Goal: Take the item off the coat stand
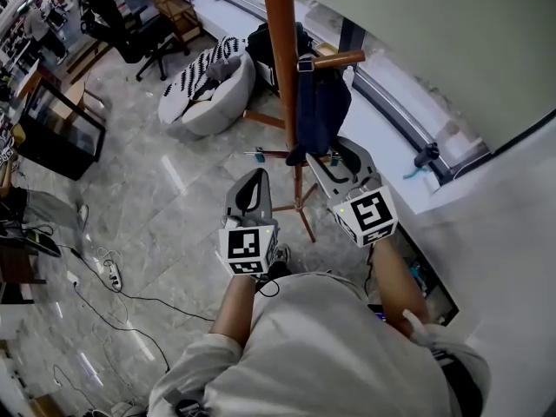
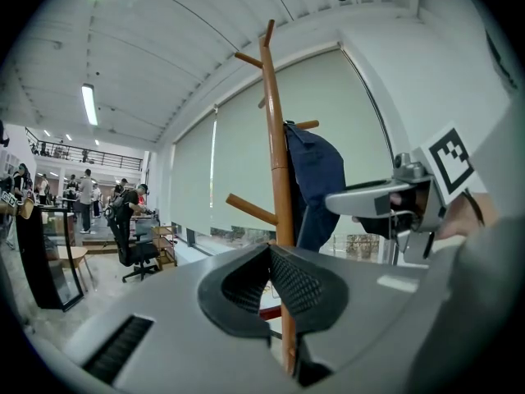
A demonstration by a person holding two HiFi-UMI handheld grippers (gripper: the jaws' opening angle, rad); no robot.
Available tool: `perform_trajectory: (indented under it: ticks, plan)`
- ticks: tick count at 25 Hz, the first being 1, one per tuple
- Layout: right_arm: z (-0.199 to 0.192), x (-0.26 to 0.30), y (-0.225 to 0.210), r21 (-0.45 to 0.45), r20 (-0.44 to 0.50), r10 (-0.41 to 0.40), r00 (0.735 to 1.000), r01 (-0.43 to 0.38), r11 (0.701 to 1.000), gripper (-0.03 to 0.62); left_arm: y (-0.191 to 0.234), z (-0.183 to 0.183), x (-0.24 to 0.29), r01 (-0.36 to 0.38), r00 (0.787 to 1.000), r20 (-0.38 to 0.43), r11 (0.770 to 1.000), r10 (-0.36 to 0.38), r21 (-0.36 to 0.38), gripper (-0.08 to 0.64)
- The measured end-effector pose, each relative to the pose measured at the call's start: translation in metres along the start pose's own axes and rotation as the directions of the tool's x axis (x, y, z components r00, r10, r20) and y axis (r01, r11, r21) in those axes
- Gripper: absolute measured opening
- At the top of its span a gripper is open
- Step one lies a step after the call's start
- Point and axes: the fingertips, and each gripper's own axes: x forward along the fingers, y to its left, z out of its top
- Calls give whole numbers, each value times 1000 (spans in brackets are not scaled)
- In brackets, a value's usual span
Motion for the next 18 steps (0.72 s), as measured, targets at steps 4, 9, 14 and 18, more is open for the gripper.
perform_trajectory:
  ticks: [4,9,14,18]
  plan:
    - [-3,4,-3,5,-31,-17,999,17,1000,153,6,9,9,6,1000,20,1000,-6,9,11]
    - [-1,4,1,-31,-48,-30,998,29,999,101,12,13,15,13,1000,15,1000,-13,14,11]
    - [6,-1,5,-131,-64,-40,997,31,991,50,7,10,21,36,999,22,999,-36,11,11]
    - [10,-5,7,-151,-49,-26,998,19,988,38,-1,6,26,66,998,14,998,-66,8,11]
